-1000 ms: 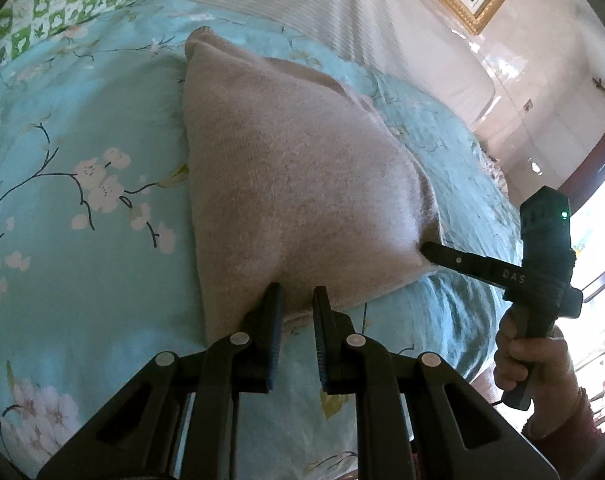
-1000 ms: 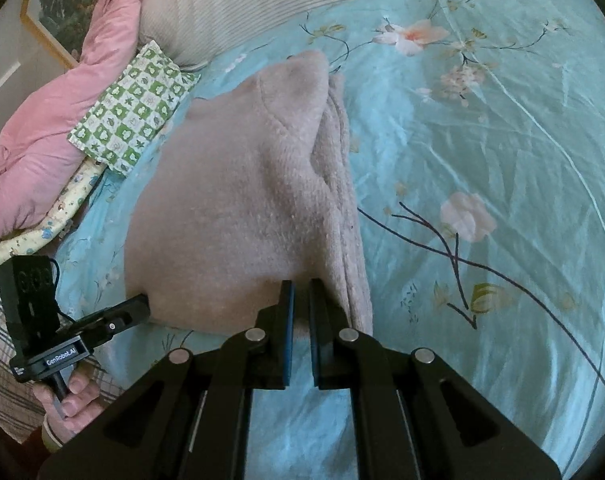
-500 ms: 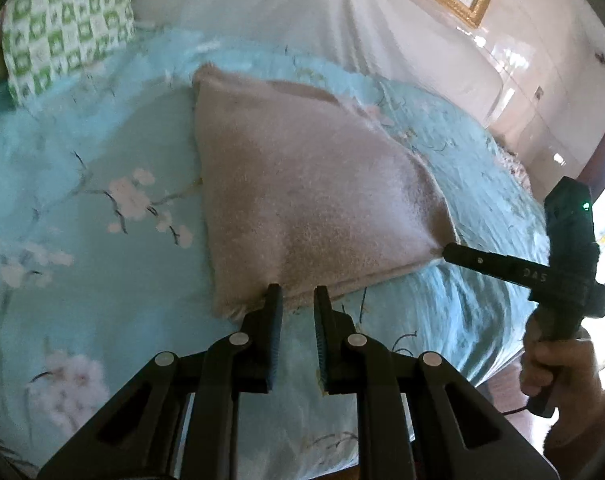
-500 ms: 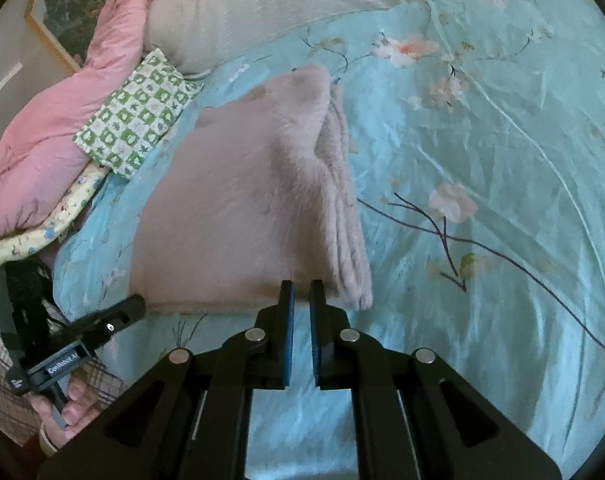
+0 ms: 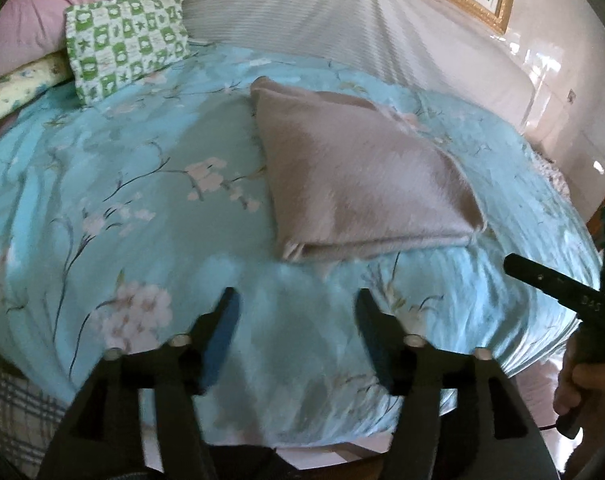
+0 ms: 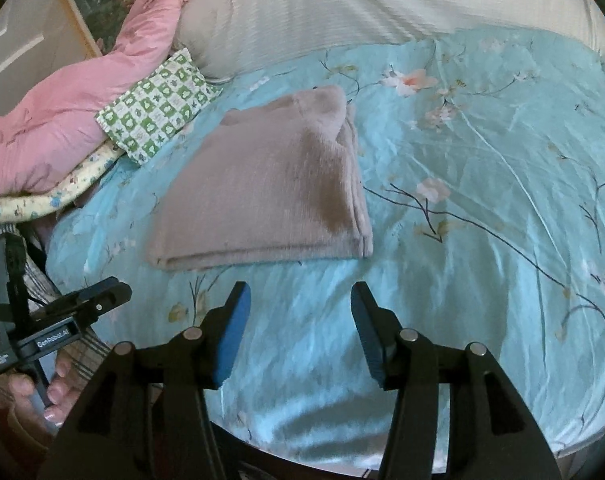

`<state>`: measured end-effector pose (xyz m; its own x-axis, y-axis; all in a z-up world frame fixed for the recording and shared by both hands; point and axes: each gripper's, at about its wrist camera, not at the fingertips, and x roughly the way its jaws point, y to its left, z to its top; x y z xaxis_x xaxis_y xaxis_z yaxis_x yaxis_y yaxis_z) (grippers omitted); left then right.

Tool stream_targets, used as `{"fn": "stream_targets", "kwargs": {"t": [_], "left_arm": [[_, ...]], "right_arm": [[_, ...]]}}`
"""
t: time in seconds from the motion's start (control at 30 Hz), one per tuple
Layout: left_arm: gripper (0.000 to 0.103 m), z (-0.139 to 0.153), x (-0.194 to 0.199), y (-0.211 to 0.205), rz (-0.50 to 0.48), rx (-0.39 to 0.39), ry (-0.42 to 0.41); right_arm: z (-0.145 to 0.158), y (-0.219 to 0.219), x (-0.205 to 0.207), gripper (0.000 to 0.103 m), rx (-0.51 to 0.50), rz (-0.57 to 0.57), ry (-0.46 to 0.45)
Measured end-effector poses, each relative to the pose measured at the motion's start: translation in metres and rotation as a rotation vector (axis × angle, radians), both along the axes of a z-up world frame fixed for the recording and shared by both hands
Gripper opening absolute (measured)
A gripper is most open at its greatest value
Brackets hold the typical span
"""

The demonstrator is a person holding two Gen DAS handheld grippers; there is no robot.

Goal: Fold small clothes

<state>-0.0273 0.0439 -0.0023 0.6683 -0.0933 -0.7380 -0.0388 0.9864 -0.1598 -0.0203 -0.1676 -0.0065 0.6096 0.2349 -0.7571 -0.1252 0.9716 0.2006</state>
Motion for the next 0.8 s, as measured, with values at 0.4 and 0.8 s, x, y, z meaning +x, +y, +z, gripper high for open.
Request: {"fn": "stream_targets", "kwargs": {"t": [0.4, 0.8], "left_arm": [[0.087, 0.000, -0.011, -0.006, -0.001, 0.066, -0.027], [0.089, 0.002, 0.024, 0.009, 0.045, 0.094, 0.023]], "right_arm": [[-0.012, 0.011, -0.016, 0.072, -0.032, 0.045, -0.016], [-0.003, 0.012, 0.004, 0.084, -0.037, 0.050, -0.035]]}}
